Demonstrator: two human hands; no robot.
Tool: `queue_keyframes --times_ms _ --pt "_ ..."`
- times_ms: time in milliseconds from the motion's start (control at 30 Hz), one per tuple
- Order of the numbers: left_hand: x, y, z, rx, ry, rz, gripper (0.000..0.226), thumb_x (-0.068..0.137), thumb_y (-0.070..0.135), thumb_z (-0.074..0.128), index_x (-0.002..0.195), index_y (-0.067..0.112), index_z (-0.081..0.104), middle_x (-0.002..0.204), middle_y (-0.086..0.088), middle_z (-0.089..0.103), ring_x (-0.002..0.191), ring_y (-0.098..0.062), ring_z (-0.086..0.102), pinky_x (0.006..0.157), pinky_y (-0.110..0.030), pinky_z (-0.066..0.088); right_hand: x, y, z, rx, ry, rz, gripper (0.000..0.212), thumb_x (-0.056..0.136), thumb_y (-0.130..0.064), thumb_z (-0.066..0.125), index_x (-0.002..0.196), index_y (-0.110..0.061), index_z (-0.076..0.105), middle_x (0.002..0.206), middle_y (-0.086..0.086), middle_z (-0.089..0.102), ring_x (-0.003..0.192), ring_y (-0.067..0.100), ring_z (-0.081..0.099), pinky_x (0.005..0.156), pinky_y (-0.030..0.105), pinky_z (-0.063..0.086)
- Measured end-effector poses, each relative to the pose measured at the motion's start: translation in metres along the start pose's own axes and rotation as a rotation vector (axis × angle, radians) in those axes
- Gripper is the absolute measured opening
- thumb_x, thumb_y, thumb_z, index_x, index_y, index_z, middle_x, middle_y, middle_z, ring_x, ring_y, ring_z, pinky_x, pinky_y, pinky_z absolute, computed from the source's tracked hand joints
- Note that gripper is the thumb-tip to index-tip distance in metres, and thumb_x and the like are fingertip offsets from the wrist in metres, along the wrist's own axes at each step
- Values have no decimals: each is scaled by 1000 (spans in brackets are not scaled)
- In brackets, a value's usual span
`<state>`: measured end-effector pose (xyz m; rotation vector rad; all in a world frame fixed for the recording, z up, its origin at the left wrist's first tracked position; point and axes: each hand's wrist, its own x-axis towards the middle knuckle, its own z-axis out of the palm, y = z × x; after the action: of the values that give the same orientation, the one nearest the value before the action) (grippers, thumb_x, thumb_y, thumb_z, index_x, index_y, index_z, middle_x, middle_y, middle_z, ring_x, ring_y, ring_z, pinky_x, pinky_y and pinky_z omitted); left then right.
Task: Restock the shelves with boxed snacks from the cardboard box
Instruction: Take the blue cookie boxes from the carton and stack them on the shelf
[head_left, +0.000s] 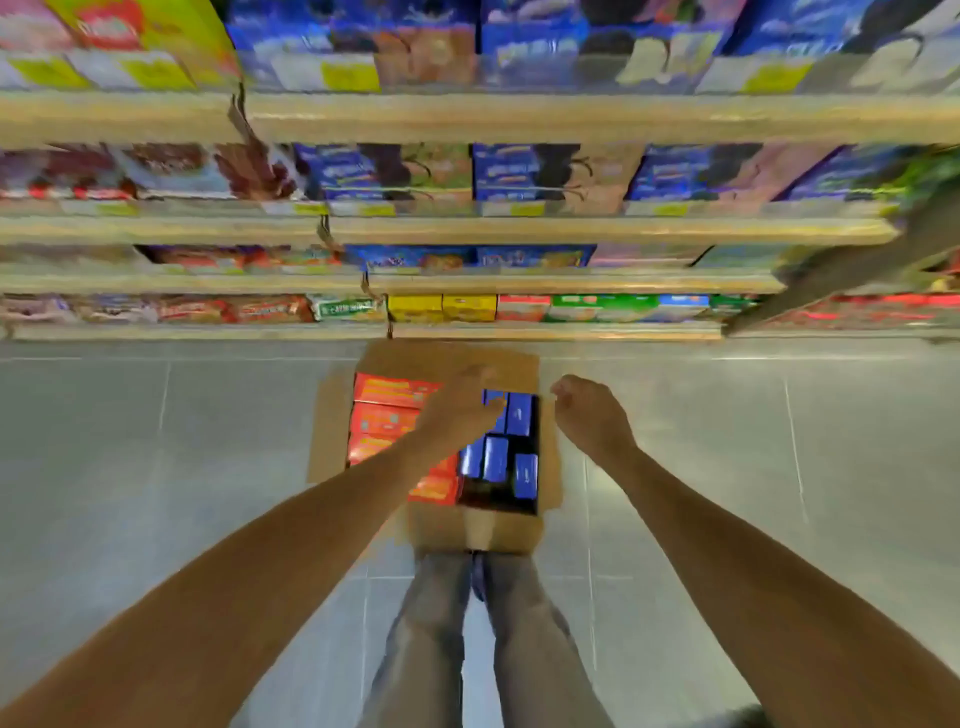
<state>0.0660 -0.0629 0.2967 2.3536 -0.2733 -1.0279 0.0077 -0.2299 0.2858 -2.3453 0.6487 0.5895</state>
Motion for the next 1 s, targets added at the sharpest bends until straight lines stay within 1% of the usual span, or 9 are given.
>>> queue_keyframes --times_ms 200,367,467,567,700,800,900,967,1000 --pt "43 -82 108 -111 -114 -193 41 93 25 52 131 12 48 136 -5 52 122 -23 51 97 -33 41 20 86 111 73 -147 228 31 86 -6 35 105 -10 59 98 8 66 83 25 61 70 34 48" --pt "98 -135 198 -286 -192 -330 37 94 18 52 130 11 49 134 -6 52 123 -24 50 95 -27 38 52 152 209 144 -171 368 36 90 -6 37 122 -10 54 119 11 61 105 30 57 79 30 41" --pt "120 -157 240 -355 -273 -365 12 94 13 49 105 17 51 116 0 51 103 -17 51 87 -27 39 72 177 255 198 -180 451 38 86 -8 42 123 -10 51 120 11 60 106 31 57 79 32 44" --pt "144 -181 288 -459 -353 -386 24 93 4 44 87 27 49 91 4 48 76 -8 42 63 -16 33 93 197 297 247 -122 460 37 86 -8 44 121 -8 52 118 12 59 104 30 59 82 37 50" --pt "159 -196 325 -590 -412 -412 54 86 2 41 137 19 40 114 9 44 92 -6 45 76 -14 36 107 211 324 303 -11 467 34 87 -3 42 119 -8 51 110 2 53 97 17 54 74 33 46" --pt "167 -205 347 -614 -408 -427 59 81 3 41 137 20 40 110 -3 47 97 -16 43 77 -23 37 109 223 337 302 15 469 31 87 -5 43 116 -8 53 116 9 55 99 24 58 74 31 48" --pt "176 -200 344 -623 -425 -523 22 95 7 38 107 18 53 92 1 46 84 -8 43 67 -15 30 111 229 336 310 28 440 29 91 -7 44 119 -8 53 116 7 52 93 17 52 78 25 44" --pt "183 -195 338 -648 -440 -577 30 101 16 31 74 27 36 76 10 34 68 0 35 59 -11 27 112 232 335 275 31 400 28 94 -10 44 120 -8 53 116 9 51 92 17 52 79 24 43" --pt "187 -193 337 -640 -433 -575 32 103 21 28 72 28 32 76 11 34 68 1 36 60 -11 29 113 233 335 261 31 380 27 95 -12 44 120 -8 52 116 10 51 94 19 54 78 24 43"
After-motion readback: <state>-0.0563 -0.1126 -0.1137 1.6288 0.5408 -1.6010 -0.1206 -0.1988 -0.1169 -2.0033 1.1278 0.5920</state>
